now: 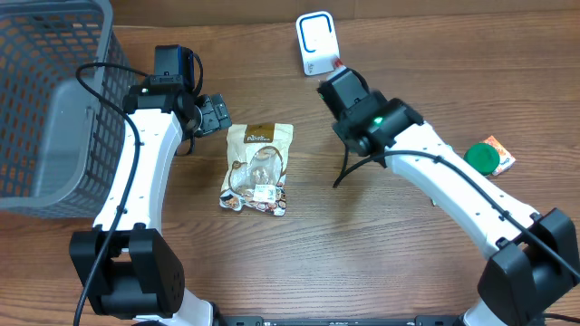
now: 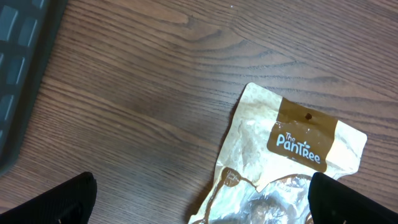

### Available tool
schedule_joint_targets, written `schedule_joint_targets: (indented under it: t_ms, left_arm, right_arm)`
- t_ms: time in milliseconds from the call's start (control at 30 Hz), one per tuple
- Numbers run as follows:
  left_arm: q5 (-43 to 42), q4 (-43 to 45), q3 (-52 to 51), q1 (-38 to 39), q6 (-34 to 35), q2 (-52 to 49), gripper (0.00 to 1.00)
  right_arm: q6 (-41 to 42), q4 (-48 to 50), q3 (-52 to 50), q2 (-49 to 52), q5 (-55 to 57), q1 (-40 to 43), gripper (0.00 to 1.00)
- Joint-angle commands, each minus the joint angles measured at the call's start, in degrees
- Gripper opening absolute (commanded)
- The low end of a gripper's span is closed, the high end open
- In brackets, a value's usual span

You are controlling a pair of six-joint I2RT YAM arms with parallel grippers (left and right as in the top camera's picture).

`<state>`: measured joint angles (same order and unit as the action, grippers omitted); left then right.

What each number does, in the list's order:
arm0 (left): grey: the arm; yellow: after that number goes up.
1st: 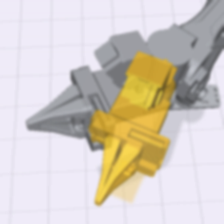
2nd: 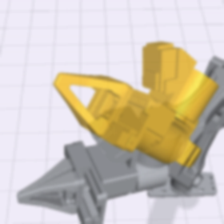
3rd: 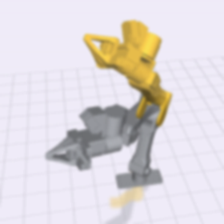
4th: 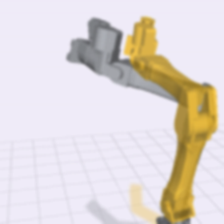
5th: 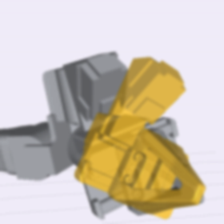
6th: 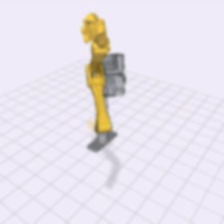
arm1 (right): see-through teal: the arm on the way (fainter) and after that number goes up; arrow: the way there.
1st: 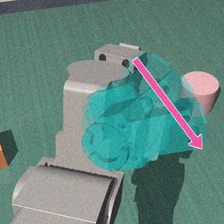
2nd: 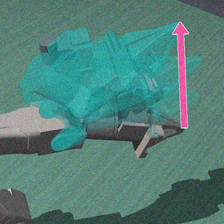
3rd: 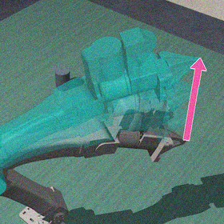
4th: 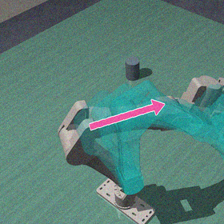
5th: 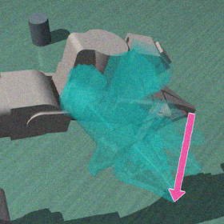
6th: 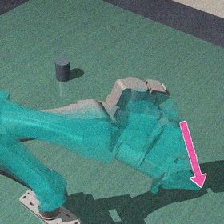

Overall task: Scan the item barcode
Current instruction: 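Carry the red stick right and lower it beside the jar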

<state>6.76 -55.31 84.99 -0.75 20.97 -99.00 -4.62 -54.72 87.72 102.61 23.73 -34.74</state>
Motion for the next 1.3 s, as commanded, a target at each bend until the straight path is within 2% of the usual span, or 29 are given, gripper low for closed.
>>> schedule_joint_targets:
  t_ms: [0,233,567,733,1067,1233,1267]
  left_arm:
    - [0.87,0.09,0.66,0.02,-0.42,0.00,1.00]
    - [0.90,0.09,0.66,0.02,-0.42,0.00,1.00]
    - [0.87,0.11,0.66,0.02,-0.42,0.00,1.00]
    - [0.87,0.09,0.66,0.02,-0.42,0.00,0.99]
    - [0.87,0.11,0.66,0.02,-0.42,0.00,0.99]
    - [0.87,0.11,0.66,0.02,-0.42,0.00,1.00]
    - [0.87,0.11,0.66,0.02,-0.42,0.00,1.00]
  right_arm:
    - [17.81,-3.85,-1.90,0.04,-12.04,3.41,0.04]
    - [20.09,-7.69,-7.06,0.04,-13.73,9.57,0.04]
    - [19.65,-17.40,-7.17,0.04,-9.64,17.35,0.04]
    - [19.52,-17.03,-8.94,0.04,-9.60,20.46,0.04]
    - [17.90,-9.79,-17.84,0.04,-5.75,24.28,0.04]
    - [17.92,-8.31,-18.32,0.04,-5.77,24.26,0.09]
    - [17.92,-8.11,-18.29,0.04,-5.77,24.26,0.14]
